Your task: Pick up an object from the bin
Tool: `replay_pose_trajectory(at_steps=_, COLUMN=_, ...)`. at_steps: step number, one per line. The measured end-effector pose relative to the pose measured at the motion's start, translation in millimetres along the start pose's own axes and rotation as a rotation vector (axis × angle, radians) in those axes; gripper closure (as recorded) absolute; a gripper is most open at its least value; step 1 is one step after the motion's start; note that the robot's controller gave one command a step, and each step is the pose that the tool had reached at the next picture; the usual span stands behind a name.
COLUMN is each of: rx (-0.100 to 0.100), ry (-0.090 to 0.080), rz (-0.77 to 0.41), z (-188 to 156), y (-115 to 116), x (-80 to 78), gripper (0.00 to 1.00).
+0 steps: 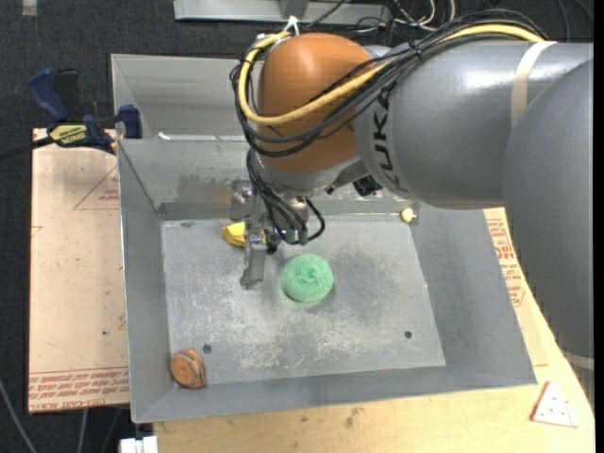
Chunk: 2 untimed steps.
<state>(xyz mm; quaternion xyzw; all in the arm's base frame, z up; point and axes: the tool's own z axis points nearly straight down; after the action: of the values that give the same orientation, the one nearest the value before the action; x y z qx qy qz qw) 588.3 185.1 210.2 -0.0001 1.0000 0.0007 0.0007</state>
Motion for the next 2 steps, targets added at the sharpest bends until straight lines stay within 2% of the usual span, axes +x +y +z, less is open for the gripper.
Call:
replay_pose_trajectory(at_steps=1, rx=0.001, ry=0.001, rz=-0.179, z=-14.8, y=-24.0, x=11.0, gripper=0.0)
replay_pose_trajectory(at_steps=2, rx=-0.001, ry=-0.003, rz=-0.173, z=6.7, y=-64.0, x=0.9, gripper=0.0)
